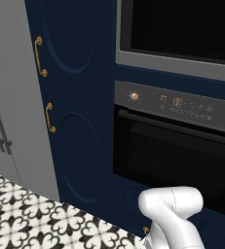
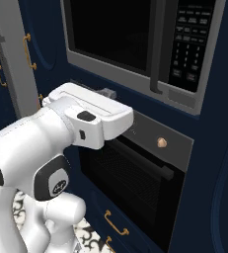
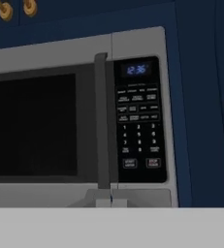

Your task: Pick the cucumber from the sink and place it in the bowl. Then pick the bowl and place it in the microwave. Then close the microwave door and press the start button.

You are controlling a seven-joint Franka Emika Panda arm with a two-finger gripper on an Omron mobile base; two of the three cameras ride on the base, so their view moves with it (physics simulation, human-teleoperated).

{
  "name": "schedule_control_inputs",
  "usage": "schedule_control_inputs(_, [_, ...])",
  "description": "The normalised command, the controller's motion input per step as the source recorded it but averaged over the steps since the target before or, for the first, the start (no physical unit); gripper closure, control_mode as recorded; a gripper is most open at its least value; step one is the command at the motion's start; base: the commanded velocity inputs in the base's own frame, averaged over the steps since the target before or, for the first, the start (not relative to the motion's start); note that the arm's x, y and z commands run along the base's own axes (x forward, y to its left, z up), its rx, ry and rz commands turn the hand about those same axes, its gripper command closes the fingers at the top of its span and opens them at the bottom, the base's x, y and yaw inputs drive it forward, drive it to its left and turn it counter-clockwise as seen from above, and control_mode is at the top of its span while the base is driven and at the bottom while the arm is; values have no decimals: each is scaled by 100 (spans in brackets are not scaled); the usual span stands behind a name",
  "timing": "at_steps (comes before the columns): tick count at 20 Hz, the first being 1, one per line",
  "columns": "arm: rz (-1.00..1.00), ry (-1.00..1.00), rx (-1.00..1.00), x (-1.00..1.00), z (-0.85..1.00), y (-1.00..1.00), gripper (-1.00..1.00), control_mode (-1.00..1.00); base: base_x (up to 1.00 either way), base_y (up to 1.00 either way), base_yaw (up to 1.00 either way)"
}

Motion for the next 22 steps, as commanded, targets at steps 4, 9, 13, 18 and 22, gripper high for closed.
schedule_control_inputs(4, [0, 0, 0, 18, 0, -37, 100, -100, 0, 0, 0])
schedule_control_inputs(9, [0, 0, 0, 30, -2, -9, 100, -100, 0, 0, 0])
schedule_control_inputs(13, [0, 0, 0, 47, -5, -23, 100, -100, 0, 0, 0])
schedule_control_inputs(18, [0, 0, 0, 32, -3, -45, 100, -100, 0, 0, 0])
schedule_control_inputs(22, [0, 0, 0, 17, 0, -40, 100, -100, 0, 0, 0])
